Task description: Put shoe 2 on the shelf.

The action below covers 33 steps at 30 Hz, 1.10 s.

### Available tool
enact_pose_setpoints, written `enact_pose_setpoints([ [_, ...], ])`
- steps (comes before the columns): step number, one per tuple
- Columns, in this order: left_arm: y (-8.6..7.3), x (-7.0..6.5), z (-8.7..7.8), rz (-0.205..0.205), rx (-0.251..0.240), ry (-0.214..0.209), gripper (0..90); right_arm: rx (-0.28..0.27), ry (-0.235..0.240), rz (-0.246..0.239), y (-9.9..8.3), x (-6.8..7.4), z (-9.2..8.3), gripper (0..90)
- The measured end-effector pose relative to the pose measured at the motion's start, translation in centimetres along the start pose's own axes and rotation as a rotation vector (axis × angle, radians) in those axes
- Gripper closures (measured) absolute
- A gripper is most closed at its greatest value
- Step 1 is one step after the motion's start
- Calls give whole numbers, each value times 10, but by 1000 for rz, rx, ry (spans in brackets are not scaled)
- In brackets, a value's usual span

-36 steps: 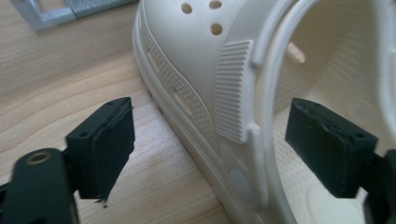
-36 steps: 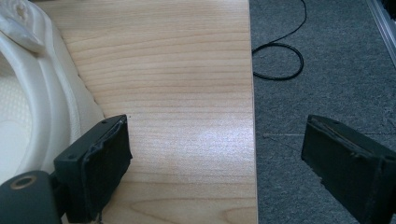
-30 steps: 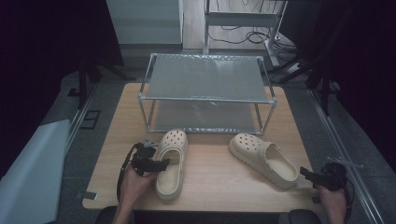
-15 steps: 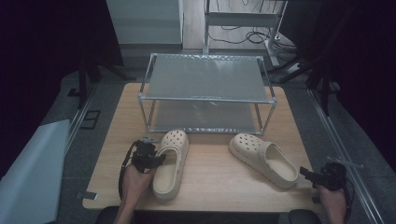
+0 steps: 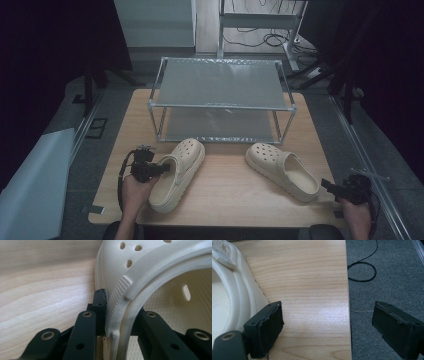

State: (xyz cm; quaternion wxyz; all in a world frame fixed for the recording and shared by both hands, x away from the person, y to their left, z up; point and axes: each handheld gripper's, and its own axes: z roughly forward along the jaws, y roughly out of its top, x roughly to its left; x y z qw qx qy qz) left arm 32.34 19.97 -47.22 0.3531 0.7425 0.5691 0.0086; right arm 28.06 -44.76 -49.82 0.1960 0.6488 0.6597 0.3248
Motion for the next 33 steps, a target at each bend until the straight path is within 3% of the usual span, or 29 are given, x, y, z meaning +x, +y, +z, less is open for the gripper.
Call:
enact_pose_setpoints([
  [4,0,7,1,-57,-7,-88,749,-6,1,9,0,0,-1,103],
  [14,2,16,-2,-128,-20,-207,748,-13,10,14,-1,0,-1,103],
  [18,5,16,-3,-144,-25,-253,748,-11,14,10,-1,0,-1,102],
  [27,21,9,-8,-139,-26,-288,747,-20,18,18,-2,0,0,90],
  [33,32,2,-15,-143,-22,-338,748,-18,17,22,-2,-2,0,90],
])
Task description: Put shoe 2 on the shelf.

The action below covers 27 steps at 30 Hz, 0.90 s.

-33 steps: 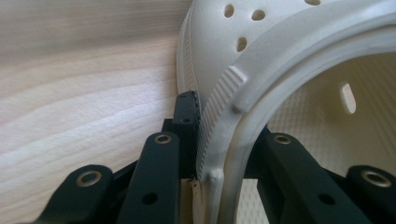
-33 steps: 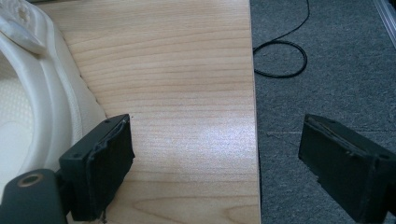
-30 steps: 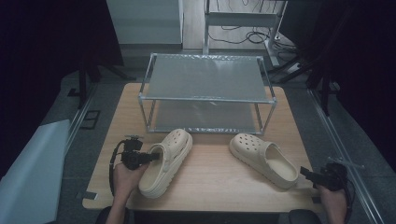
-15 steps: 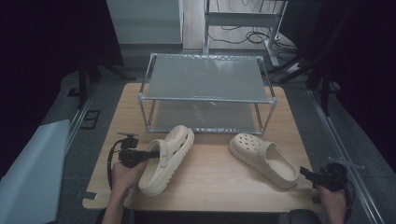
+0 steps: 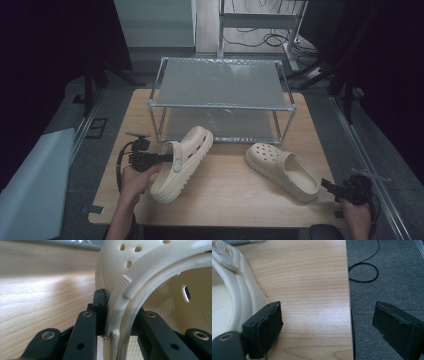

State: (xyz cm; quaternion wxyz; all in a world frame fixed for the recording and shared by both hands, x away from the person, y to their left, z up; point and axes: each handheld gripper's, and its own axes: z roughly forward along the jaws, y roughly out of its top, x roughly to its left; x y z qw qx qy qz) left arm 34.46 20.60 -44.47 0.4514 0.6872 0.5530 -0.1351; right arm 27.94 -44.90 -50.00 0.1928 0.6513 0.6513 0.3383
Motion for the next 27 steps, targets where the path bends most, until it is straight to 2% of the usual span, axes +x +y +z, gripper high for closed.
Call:
enact_pose_setpoints([
  [11,21,-24,-9,33,13,-58,747,1,-1,5,0,-1,1,91],
  [22,40,-47,-20,57,3,-78,748,6,1,12,-1,-3,2,92],
  [27,52,-58,-25,63,-10,-128,747,4,-1,17,-1,-3,2,93],
])
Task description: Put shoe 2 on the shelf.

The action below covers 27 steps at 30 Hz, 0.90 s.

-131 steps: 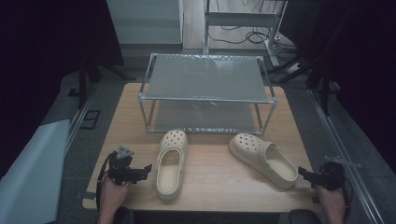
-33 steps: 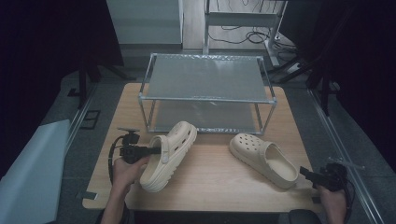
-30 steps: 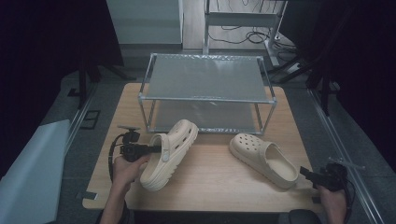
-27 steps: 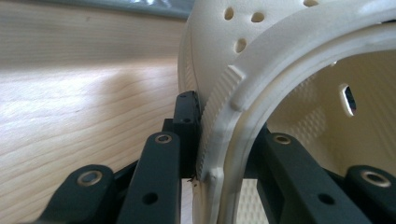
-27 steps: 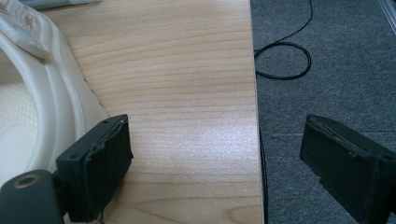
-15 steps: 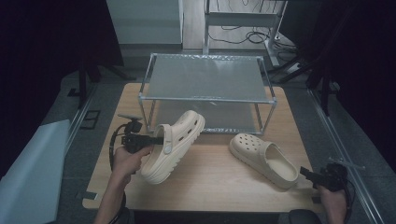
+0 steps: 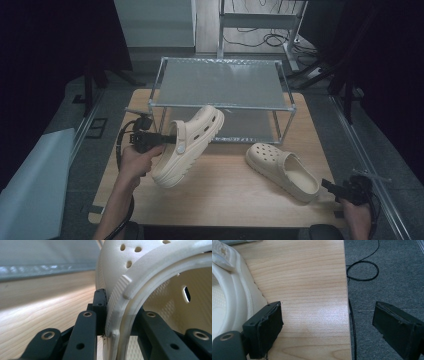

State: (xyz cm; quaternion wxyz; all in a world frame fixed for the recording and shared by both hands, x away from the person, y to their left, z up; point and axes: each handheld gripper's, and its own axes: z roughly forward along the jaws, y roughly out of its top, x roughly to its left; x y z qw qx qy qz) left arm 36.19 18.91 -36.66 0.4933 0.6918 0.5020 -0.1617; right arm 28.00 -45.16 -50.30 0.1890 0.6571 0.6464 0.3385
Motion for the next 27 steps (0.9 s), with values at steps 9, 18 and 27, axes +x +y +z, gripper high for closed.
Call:
enact_pose_setpoints([
  [9,27,-14,0,4,-27,-7,747,1,-1,4,0,-1,0,95],
  [18,57,-11,8,-48,-65,6,747,4,-6,11,0,-3,-1,99],
  [27,85,-6,19,-115,-116,19,747,-2,-8,20,0,-4,-1,100],
])
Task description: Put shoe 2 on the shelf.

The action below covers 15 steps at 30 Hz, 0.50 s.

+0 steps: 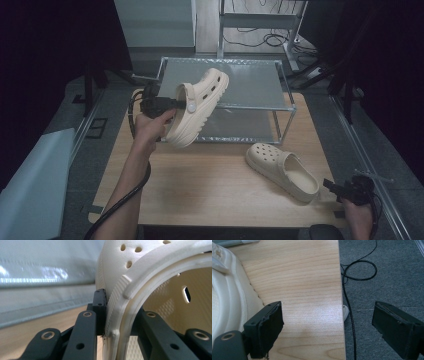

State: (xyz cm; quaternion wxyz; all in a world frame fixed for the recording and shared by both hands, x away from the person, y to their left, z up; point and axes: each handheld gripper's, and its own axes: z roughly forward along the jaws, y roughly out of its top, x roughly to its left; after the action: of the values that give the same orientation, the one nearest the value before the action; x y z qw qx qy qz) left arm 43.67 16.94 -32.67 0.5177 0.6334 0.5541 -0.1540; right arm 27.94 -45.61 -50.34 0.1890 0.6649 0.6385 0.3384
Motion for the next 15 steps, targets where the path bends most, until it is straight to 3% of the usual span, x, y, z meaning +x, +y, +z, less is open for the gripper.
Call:
enact_pose_setpoints([
  [5,12,7,10,-51,-41,-20,747,1,-1,3,0,0,0,102],
  [15,32,13,24,-107,-122,12,748,5,-2,6,0,-1,0,107],
])
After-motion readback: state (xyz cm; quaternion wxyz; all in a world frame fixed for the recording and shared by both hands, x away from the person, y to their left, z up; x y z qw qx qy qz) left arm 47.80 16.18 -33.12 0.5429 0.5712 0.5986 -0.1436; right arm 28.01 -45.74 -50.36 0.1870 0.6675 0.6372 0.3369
